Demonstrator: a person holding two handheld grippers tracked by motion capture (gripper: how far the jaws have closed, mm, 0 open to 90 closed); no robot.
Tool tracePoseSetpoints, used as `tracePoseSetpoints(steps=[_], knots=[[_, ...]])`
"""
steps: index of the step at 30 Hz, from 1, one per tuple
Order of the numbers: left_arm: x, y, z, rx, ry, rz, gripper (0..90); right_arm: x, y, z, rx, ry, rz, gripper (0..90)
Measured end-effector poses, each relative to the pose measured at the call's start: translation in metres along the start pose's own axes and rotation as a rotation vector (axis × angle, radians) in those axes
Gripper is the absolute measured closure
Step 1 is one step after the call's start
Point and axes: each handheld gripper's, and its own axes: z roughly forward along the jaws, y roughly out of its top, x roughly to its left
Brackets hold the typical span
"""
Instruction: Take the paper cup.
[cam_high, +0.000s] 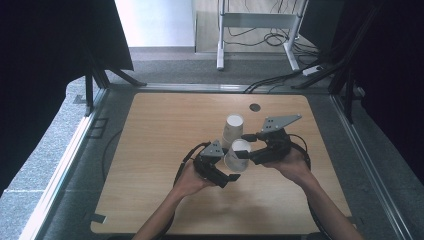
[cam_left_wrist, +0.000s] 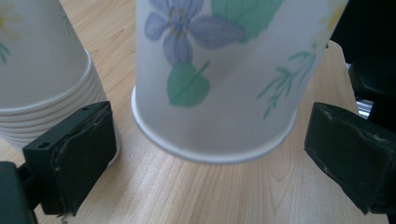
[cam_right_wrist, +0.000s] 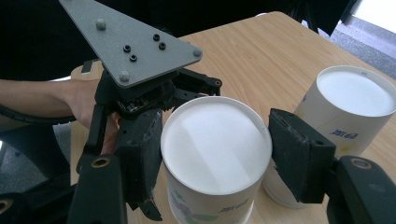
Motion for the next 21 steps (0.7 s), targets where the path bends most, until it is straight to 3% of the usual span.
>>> tracePoseSetpoints(steps=[11, 21], knots=[[0.0022, -0.0044, 0.0035, -0.020, -0.010, -0.004, 8.1, 0.0016, -0.0054, 0.0080, -0.002, 0.016, 0.003, 37.4], [0.0025, -0.0064, 0.0012, -0.036, -0.019, 0.006, 26.3, 0.0004, -0.0068, 0.0077, -0.004, 0.015, 0.006, 37.3]])
